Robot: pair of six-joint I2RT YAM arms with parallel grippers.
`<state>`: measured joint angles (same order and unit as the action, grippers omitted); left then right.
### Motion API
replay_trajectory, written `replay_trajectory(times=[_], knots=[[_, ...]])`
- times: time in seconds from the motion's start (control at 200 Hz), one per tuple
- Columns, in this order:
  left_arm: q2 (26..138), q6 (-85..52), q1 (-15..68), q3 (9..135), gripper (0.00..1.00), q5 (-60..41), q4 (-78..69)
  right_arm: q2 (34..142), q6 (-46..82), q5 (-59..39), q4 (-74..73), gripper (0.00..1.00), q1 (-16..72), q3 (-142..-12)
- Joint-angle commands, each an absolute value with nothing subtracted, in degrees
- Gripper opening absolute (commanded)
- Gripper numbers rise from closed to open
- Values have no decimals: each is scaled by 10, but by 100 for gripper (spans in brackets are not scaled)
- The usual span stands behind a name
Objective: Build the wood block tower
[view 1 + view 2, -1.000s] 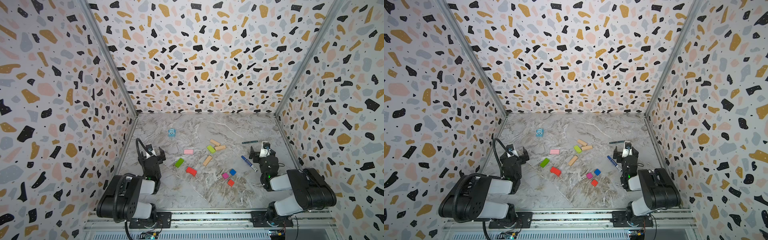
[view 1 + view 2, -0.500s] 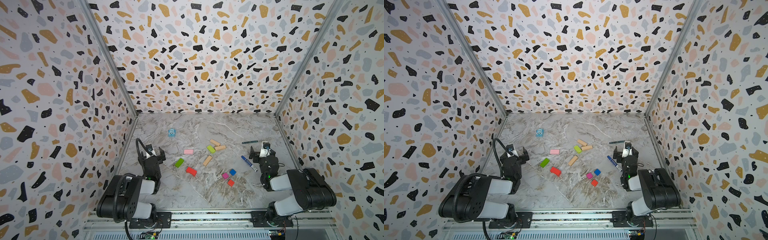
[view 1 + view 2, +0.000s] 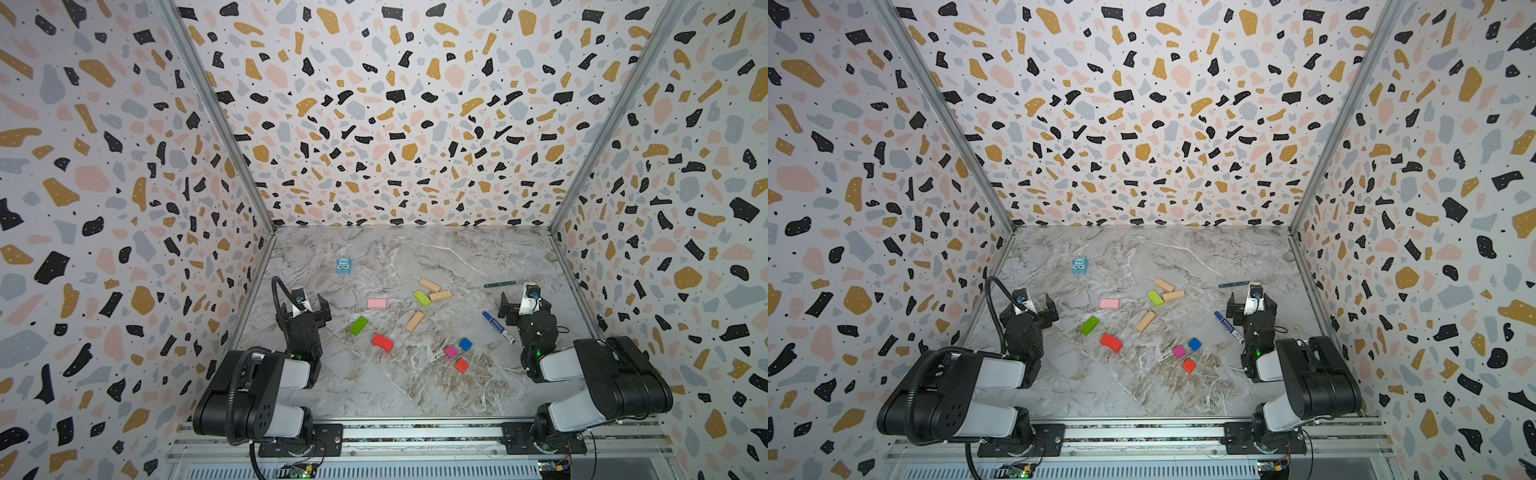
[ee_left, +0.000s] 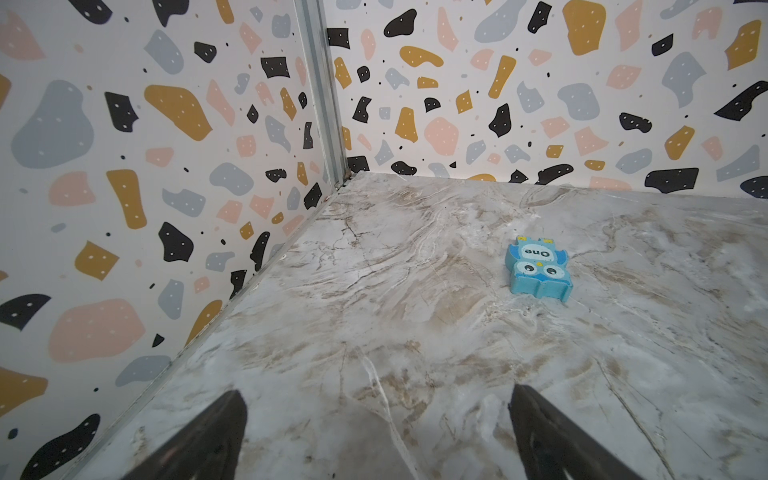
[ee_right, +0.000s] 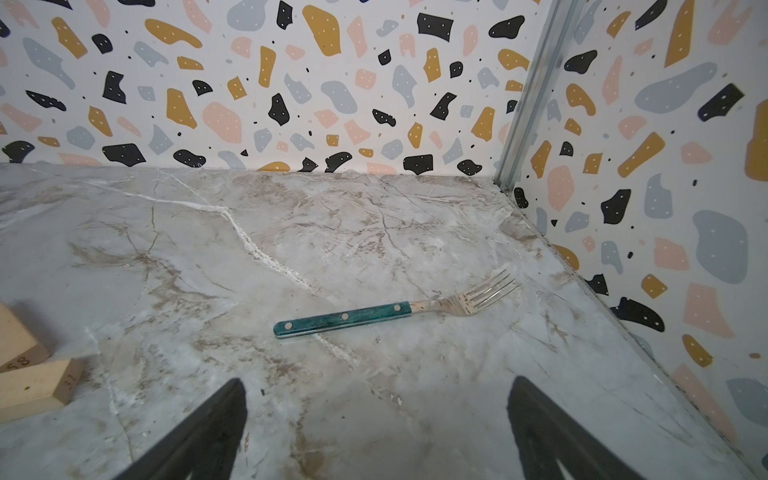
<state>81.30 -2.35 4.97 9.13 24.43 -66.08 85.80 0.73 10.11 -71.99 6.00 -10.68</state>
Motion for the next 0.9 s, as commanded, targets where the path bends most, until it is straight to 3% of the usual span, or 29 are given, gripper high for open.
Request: replay_trajectory(times=[0.0, 0.205, 0.315, 0.481, 0.671, 0.891], knots=[[809, -26, 49, 98, 100, 249, -696, 852, 11, 100, -723, 99, 57, -112], [800, -20, 54, 105, 100, 249, -683, 848, 10, 109, -729, 99, 60, -109], [758, -16, 66, 177, 100, 267, -516, 817, 5, 114, -683, 99, 65, -120], [716, -73, 71, 291, 100, 286, -314, 766, 24, 149, -439, 99, 99, -225], [707, -155, 71, 442, 99, 205, -49, 748, 139, 212, -217, 99, 140, -331], [740, -178, 87, 540, 98, 79, 123, 745, 280, 72, 20, 99, 153, -436]])
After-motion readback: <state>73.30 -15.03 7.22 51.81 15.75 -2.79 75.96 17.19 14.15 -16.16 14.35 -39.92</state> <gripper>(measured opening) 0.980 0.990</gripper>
